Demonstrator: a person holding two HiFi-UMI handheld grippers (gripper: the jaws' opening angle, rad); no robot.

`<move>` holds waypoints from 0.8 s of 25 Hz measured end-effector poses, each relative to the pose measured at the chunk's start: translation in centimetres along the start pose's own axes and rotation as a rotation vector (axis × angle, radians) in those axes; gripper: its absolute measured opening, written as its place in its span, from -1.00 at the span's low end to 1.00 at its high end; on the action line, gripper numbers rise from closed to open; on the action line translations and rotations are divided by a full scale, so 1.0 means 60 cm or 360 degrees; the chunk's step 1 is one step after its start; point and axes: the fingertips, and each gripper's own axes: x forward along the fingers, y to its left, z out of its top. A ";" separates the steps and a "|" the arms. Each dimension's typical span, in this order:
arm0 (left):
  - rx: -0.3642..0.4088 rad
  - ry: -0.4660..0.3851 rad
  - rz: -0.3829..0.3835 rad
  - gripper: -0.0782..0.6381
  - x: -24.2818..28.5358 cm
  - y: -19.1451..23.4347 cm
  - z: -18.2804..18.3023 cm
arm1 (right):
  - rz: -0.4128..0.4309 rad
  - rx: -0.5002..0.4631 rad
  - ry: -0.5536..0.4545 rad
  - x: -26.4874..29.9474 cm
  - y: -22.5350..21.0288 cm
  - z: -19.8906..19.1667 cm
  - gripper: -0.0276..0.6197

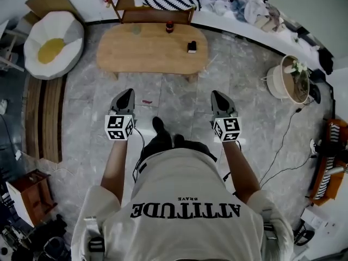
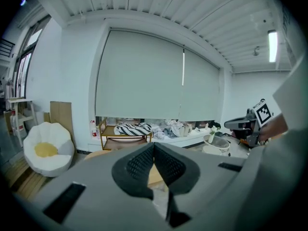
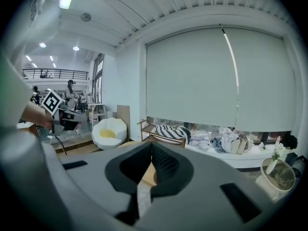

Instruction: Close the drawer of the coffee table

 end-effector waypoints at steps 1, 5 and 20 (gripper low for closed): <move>-0.0014 -0.0004 0.0013 -0.73 -0.012 -0.013 -0.003 | 0.0007 -0.0001 -0.0005 -0.015 -0.003 -0.003 -0.86; 0.0005 -0.0012 0.0032 -0.73 -0.049 -0.064 -0.010 | 0.0024 -0.0019 -0.0010 -0.058 -0.018 -0.019 -0.85; 0.0079 -0.0058 0.0035 -0.73 -0.177 -0.156 -0.017 | 0.0054 -0.0072 -0.0052 -0.163 -0.001 -0.035 -0.86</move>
